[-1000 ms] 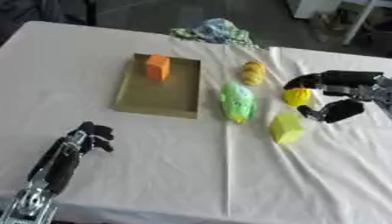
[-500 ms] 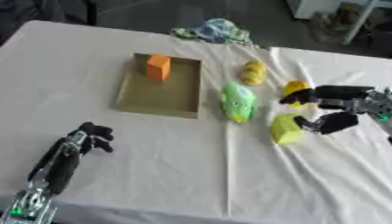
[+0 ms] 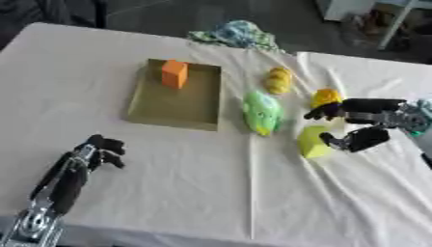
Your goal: Pick up objects on the table and place them in the box.
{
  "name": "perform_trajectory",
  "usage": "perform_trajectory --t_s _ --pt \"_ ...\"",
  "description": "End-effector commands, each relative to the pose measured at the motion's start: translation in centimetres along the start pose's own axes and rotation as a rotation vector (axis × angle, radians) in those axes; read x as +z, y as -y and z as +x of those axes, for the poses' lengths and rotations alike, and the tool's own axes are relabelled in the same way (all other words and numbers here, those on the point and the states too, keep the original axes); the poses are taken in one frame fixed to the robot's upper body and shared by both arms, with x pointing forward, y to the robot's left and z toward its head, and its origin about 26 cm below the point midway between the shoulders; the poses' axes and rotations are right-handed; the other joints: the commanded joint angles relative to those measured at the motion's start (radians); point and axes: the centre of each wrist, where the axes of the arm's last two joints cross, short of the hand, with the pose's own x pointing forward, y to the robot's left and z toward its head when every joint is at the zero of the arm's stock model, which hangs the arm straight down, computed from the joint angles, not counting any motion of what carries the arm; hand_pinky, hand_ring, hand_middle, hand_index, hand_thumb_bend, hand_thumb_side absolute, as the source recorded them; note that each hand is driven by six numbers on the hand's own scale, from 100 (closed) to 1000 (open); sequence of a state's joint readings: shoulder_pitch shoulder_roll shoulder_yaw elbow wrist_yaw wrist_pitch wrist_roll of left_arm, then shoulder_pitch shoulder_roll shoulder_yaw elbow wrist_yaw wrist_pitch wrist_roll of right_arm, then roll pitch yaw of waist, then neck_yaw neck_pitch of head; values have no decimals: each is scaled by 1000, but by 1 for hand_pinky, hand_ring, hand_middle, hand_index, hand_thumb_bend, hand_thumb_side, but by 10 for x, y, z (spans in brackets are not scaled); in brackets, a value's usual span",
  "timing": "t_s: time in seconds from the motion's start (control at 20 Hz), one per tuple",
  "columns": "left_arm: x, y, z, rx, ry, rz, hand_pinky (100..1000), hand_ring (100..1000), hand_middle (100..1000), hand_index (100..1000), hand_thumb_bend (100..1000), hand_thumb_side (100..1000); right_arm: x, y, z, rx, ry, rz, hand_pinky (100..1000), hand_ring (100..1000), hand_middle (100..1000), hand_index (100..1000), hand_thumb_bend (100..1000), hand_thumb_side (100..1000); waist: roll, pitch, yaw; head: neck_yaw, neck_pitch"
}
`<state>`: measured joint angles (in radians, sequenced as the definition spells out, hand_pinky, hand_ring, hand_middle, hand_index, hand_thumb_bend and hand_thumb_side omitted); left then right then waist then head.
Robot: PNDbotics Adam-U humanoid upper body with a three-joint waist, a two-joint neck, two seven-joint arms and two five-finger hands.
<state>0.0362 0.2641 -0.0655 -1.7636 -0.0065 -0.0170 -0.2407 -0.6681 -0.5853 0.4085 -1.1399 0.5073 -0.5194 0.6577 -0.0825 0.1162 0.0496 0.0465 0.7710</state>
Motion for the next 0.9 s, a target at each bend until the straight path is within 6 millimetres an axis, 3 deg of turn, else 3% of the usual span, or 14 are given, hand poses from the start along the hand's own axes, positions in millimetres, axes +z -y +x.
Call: perform_trajectory --t_s 0.05,0.4,0.9 --pt "-1 -5 6 -26 15 2 795 555 593 726 100 1000 8 10 -1 126 106 154 844 917 926 1000 130 654 -9 -20 0 -3 -1" --pt "-1 -5 5 -25 13 2 796 554 593 726 100 1000 10 5 -2 137 105 198 845 922 930 1000 166 577 -10 -20 0 -3 -1" --pt "-1 -5 5 -26 12 3 796 554 592 726 100 1000 10 -2 -6 149 78 234 846 924 934 1000 115 424 -9 -18 -1 -5 -1"
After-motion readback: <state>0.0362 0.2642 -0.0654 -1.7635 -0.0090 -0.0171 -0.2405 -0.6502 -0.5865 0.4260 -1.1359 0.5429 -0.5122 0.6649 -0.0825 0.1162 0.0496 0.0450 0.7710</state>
